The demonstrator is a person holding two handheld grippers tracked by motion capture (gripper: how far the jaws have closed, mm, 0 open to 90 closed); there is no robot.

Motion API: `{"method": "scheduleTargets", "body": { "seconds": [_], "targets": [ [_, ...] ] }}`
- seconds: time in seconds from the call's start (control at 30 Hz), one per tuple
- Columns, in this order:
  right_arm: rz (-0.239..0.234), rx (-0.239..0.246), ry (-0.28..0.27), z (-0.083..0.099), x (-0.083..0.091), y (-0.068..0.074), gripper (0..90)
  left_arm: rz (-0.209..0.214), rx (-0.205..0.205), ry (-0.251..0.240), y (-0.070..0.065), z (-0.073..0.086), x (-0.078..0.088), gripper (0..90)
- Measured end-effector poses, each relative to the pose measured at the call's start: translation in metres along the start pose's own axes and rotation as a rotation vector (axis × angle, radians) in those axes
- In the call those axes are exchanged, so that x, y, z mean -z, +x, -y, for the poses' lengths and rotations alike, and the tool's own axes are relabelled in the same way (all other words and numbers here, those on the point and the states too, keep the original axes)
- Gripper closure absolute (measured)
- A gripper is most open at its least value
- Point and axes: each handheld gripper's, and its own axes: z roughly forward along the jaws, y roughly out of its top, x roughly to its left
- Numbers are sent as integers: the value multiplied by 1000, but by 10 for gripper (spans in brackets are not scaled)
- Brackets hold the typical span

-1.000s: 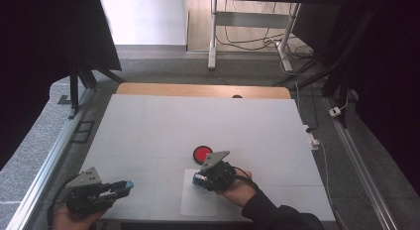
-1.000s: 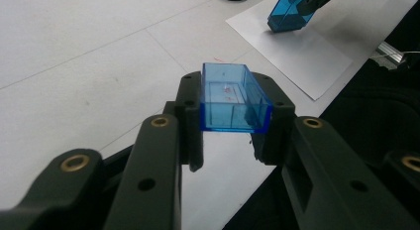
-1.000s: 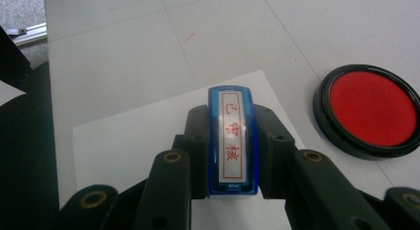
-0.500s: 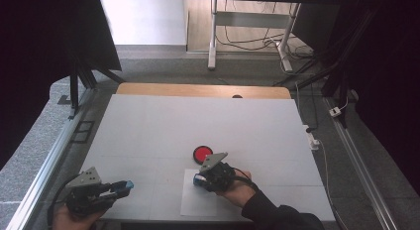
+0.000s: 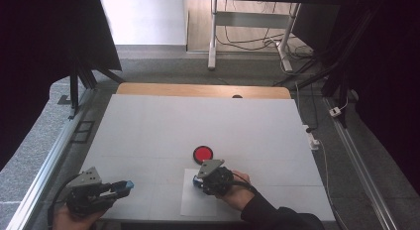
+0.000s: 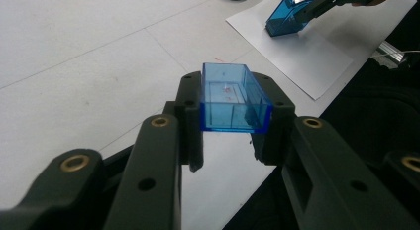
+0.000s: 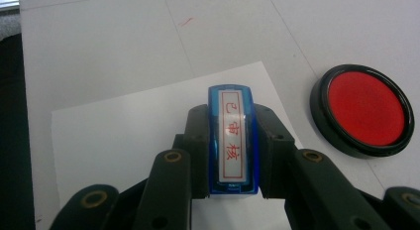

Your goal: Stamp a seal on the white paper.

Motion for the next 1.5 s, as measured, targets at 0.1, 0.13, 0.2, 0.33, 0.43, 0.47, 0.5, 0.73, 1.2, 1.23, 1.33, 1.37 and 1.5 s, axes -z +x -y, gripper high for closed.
{"method": "scheduleTargets", "body": {
  "seconds": [0.1,0.13,0.2,0.33,0.43,0.47,0.5,0.73,1.2,1.23,1.33,1.37,1.5],
  "targets": [
    [-11,-20,-2,1,0,-2,712,0,-1,0,0,0,0,686],
    [-19,-29,-4,1,0,-4,711,0,0,0,0,0,0,687],
    [-43,-57,-14,2,-1,-8,711,0,1,-1,0,0,0,686],
    [-86,-96,-27,5,-1,-17,711,0,2,0,0,0,0,686],
    [-114,-126,-30,7,-2,-22,712,1,2,1,0,0,0,686],
    [-127,-140,-34,7,-2,-24,711,1,3,2,0,0,0,686],
    [-137,-148,-37,8,-2,-26,712,1,3,2,0,0,0,686],
    [-131,-140,-35,8,-3,-25,711,2,5,2,0,0,0,687],
    [-7,1,5,0,-1,-1,712,2,5,2,1,-1,-1,686],
    [5,16,7,-1,-1,1,711,2,5,2,1,-1,-1,686],
    [22,28,16,-2,-1,3,711,4,5,2,1,-1,-1,686],
    [8,23,14,-1,-1,1,711,3,4,2,1,-1,-1,686],
    [-17,-23,7,1,-1,-4,711,3,5,3,1,-1,-1,686]
  ]
}}
